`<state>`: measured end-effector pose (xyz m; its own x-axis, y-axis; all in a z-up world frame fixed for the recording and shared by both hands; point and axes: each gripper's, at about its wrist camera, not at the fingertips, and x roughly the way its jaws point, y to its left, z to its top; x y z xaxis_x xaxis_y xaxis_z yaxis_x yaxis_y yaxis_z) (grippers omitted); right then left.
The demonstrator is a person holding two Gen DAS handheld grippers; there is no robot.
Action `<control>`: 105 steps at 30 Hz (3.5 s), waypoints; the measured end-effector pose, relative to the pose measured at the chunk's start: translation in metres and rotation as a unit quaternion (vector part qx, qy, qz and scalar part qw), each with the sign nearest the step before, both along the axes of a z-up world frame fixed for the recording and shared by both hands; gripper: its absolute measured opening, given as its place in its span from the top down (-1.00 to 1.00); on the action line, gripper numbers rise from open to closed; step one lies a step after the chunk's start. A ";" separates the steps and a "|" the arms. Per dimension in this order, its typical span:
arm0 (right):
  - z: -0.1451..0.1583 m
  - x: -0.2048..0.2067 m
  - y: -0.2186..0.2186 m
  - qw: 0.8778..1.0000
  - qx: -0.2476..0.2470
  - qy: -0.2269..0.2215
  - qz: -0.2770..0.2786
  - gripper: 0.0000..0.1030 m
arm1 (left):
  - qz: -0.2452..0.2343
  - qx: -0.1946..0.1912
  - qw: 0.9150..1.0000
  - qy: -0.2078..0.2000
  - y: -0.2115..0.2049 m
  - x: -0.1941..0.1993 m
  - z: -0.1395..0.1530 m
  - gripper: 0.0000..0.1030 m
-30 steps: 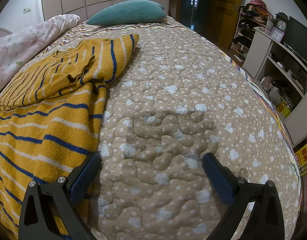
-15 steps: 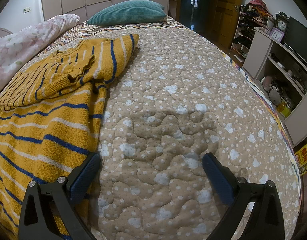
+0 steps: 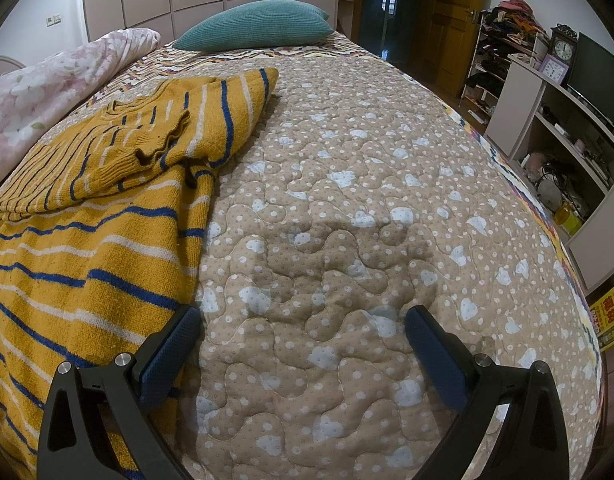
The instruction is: Fold small clothes
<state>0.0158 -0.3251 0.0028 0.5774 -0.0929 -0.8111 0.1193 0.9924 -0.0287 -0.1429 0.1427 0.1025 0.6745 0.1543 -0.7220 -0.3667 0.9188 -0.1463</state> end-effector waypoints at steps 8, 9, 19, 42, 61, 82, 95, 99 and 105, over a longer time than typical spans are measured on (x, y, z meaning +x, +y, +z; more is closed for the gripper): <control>0.000 0.000 0.000 1.000 0.000 0.000 0.000 -1.00 | -0.084 0.022 0.995 0.042 -0.082 0.039 -0.030 -0.49; 0.000 0.000 0.000 1.000 0.000 0.000 0.000 -1.00 | -0.091 0.023 0.994 0.048 -0.088 0.044 -0.035 -0.49; 0.000 0.000 -0.001 1.000 0.000 0.000 0.000 -1.00 | -0.121 0.053 0.990 0.047 -0.137 0.087 -0.067 -0.49; 0.001 -0.007 -0.002 1.000 0.007 -0.005 0.004 -1.00 | -0.119 0.059 0.989 0.071 -0.142 0.106 -0.102 -0.95; 0.001 -0.005 -0.001 1.000 0.009 0.000 0.003 -1.00 | -0.118 0.050 0.989 0.074 -0.140 0.107 -0.106 -1.00; 0.027 -0.055 -0.007 0.988 0.152 0.009 0.035 -0.75 | -0.102 0.030 0.994 0.027 -0.066 0.026 -0.040 -0.97; 0.008 -0.143 0.046 0.963 0.224 0.008 0.148 -0.69 | -0.186 -0.171 0.966 0.055 -0.066 0.030 -0.089 -0.28; 0.005 -0.144 0.059 0.956 0.242 -0.002 0.166 -0.69 | -0.177 -0.141 0.973 0.050 -0.081 0.030 -0.093 -0.29; 0.004 -0.149 0.075 0.962 0.232 -0.026 0.138 -0.54 | -0.137 -0.051 0.987 0.069 -0.097 0.028 -0.089 0.61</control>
